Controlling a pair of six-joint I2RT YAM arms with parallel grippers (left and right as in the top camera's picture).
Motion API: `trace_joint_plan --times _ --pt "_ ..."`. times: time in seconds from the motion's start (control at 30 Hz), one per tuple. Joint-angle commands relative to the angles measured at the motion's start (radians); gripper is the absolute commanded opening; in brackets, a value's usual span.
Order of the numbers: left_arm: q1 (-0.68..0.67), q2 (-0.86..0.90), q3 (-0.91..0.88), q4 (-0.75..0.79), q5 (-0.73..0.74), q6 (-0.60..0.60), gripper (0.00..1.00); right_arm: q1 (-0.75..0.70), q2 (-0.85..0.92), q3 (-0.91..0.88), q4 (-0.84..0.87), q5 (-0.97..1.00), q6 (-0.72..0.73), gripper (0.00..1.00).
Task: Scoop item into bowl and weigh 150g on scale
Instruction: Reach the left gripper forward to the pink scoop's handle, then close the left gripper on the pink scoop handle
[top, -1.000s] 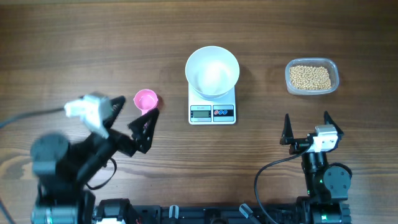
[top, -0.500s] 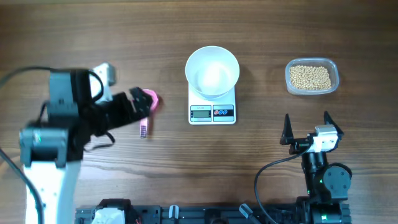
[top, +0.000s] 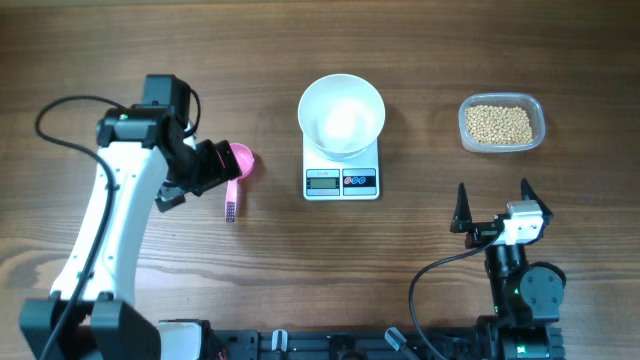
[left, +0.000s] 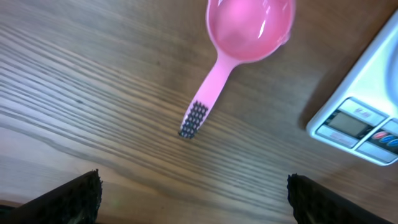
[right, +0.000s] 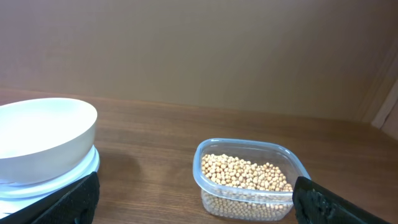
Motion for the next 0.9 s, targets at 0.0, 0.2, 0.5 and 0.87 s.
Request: trace_joint_plan --times 0.0,0.2,0.5,0.87 --pt "-0.005 0.007 -0.118 0.083 0.09 0.003 1.0 -0.006 -0.008 -0.001 0.002 -0.005 0.0 1.0" --pt "0.007 0.01 -0.261 0.281 0.183 0.073 1.0 -0.006 -0.008 -0.001 0.002 -0.005 0.0 1.0" --pt "0.114 0.076 -0.284 0.341 0.122 0.128 0.95 -0.006 -0.006 -0.001 0.003 -0.005 0.0 1.0" --pt "0.158 0.208 -0.284 0.45 0.314 0.295 0.9 -0.006 -0.006 -0.001 0.003 -0.005 0.0 1.0"
